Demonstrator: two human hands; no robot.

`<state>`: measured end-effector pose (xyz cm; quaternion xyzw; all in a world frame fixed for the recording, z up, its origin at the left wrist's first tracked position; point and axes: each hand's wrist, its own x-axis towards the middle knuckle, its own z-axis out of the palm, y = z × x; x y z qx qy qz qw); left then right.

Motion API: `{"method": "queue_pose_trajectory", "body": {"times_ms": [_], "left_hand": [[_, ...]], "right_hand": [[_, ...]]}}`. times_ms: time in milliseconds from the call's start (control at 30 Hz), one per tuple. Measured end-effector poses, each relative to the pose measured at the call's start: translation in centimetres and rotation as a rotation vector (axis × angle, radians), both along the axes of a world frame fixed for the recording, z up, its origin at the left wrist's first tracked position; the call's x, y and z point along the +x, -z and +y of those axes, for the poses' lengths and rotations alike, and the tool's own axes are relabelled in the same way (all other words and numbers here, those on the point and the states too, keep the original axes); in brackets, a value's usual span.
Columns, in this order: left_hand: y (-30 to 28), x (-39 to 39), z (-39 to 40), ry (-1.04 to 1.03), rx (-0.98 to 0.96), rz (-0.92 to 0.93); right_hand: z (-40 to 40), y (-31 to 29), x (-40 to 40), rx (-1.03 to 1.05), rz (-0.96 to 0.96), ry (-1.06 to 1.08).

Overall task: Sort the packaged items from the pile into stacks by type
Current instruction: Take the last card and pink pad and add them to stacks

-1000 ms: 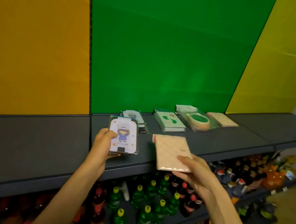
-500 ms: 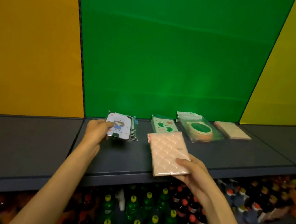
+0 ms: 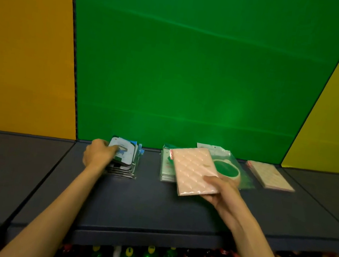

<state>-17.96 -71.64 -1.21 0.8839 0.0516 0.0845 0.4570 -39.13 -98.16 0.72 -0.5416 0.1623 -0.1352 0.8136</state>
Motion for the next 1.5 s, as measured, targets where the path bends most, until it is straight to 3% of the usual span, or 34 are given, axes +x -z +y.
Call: {"method": "queue_pose_trajectory", "body": {"times_ms": [133,267,467,633,967,1233,1367,1500], "left_hand": [[0.8,0.5,-0.8,-0.065,0.336,-0.024],[-0.6,-0.5,-3.7,-0.035,0.529,-0.137],[-3.3,-4.3,-13.9,0.410,0.610,-0.385],[-3.8,-8.9,-23.5,0.519,0.635,-0.430],[-2.8,-13.6,-34.8,0.489,0.648,-0.385],[-2.7,-15.6,-35.8,0.443,0.659,-0.318],[-2.6,-16.2,-35.7,0.427,0.665,-0.277],[-2.4,-16.8,-35.2,0.393,0.665,-0.256]], "right_hand": [[-2.5,-0.1,1.3,0.000,-0.010,-0.023],[-5.8,0.0,1.7,-0.016,-0.002,-0.013],[-13.3,-0.3,1.0,-0.020,-0.008,-0.034],[-21.4,-0.7,-0.1,-0.032,0.000,0.010],[-35.3,1.1,0.9,-0.406,0.110,0.192],[-38.2,4.0,2.4,-0.811,0.252,0.255],[-38.8,4.8,2.2,-1.202,0.417,0.187],[-38.5,4.6,1.8,-1.349,0.465,0.196]]}}
